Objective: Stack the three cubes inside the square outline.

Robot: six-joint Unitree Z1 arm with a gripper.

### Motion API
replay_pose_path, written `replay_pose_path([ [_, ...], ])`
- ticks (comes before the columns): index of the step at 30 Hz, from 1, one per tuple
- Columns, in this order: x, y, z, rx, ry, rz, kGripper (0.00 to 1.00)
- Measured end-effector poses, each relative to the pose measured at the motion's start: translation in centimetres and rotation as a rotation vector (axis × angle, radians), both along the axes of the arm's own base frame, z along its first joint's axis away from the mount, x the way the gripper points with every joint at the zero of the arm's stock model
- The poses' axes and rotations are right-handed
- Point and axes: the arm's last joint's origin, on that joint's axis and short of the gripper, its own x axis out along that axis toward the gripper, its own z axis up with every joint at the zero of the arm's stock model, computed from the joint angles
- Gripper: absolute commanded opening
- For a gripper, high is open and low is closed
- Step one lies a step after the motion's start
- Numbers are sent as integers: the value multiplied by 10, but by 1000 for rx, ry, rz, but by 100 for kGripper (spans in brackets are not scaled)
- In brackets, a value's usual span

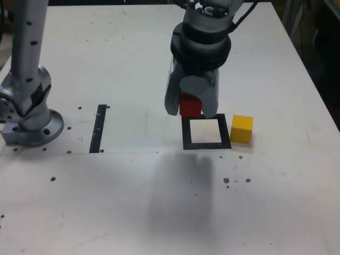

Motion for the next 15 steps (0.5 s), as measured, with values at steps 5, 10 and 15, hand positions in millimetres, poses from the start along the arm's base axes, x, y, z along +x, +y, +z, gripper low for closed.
replay_pose_path([
  [5, 5, 7, -17, -3, -21, 45, 22],
  [10, 14, 20, -43, -28, 2, 55, 22],
  [15, 17, 28, -55, -38, 4, 57, 22],
])
